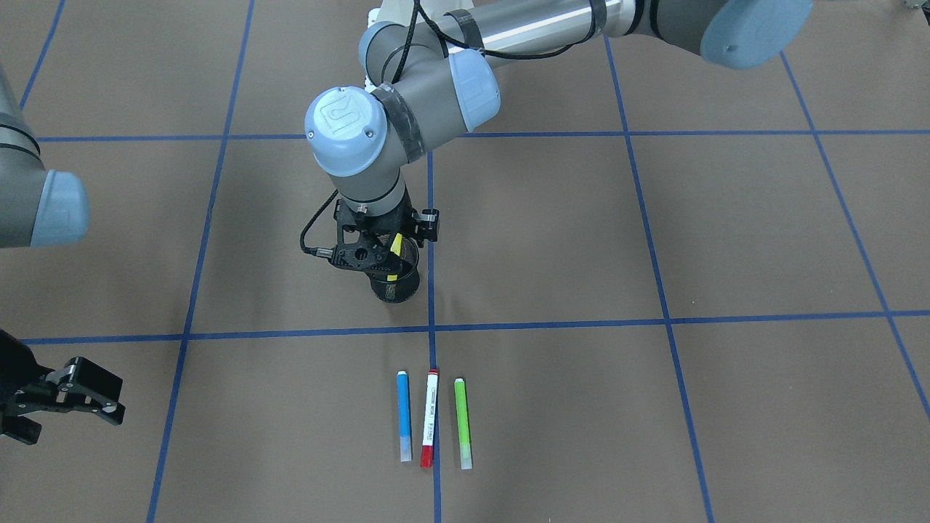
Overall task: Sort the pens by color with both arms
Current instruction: 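Lower the left gripper into the cup and grasp the yellow marker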
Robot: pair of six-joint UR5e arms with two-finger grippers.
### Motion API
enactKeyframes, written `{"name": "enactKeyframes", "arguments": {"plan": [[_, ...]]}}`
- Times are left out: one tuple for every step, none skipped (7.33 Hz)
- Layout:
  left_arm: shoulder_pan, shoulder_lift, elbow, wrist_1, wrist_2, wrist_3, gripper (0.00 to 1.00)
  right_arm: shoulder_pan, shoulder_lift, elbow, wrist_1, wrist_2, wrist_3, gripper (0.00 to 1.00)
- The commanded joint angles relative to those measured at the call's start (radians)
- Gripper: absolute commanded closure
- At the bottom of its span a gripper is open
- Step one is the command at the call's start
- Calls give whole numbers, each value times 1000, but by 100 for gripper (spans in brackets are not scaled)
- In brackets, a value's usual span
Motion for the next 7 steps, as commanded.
{"name": "enactKeyframes", "arguments": {"plan": [[2,11,-23,1,-3,-7,35,-1,-1,0,0,0,0,2],[0,11,-26,3,-3,-7,39,-1,-1,0,0,0,0,2],[0,11,-26,3,-2,-8,42,-1,-1,0,2,0,0,2],[2,13,-26,3,-2,-8,42,-1,-1,-2,2,0,-2,2],[2,19,-25,1,-2,-8,42,-4,-1,-2,2,0,-2,2],[2,24,-25,1,0,-8,42,-6,-1,-2,0,0,0,2],[2,28,-26,1,0,-10,48,-9,-1,0,-1,0,0,2]]}}
